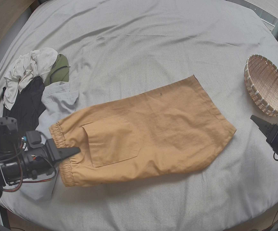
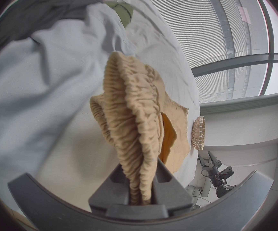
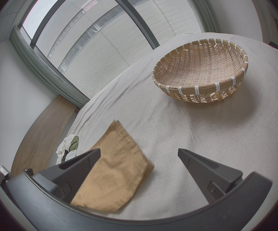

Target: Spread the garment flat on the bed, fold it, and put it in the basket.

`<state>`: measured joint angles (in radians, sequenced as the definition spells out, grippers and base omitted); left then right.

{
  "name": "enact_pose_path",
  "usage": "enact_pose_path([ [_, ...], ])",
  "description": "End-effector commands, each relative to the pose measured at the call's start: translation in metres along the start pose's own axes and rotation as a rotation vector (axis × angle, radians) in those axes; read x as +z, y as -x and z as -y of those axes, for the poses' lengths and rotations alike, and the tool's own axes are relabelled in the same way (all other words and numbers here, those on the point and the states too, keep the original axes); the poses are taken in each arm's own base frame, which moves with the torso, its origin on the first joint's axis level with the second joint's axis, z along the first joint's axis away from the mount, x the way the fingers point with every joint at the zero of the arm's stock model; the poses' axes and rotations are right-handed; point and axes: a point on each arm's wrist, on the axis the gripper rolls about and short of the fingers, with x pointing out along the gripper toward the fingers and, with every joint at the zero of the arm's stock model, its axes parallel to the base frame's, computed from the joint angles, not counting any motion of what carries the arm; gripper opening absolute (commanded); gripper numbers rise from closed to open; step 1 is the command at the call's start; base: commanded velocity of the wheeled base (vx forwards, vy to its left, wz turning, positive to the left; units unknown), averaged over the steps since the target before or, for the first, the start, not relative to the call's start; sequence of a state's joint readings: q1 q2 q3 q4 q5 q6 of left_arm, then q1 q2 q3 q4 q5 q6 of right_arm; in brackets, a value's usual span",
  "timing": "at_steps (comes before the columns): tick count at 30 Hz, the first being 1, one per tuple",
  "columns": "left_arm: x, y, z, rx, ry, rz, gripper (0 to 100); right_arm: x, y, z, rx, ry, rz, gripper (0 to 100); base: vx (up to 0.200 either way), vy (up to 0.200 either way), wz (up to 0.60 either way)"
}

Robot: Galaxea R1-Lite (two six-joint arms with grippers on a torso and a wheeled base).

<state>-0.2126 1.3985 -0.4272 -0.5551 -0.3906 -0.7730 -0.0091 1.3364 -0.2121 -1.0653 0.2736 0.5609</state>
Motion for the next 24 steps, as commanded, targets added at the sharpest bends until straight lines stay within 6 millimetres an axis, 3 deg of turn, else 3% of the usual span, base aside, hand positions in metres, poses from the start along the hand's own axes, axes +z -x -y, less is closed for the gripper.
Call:
enact_pose_path([
  [1, 0.026, 0.060, 0.002, -0.024, -0.041, 0.147, 0, -0.001, -0.001, 0.000, 0.003, -0.001, -0.005, 100, 0.000, 0.000, 0.00],
  [10, 0.025, 0.063, -0.002, 0.008, -0.077, 0.124, 0, -0.003, -0.001, 0.000, 0.003, -0.005, -0.017, 100, 0.000, 0.000, 0.00],
  [24, 0.027, 0.009, 0.086, -0.241, -0.229, -0.021, 0, -0.005, 0.000, 0.001, 0.004, -0.008, -0.030, 100, 0.000, 0.000, 0.00],
])
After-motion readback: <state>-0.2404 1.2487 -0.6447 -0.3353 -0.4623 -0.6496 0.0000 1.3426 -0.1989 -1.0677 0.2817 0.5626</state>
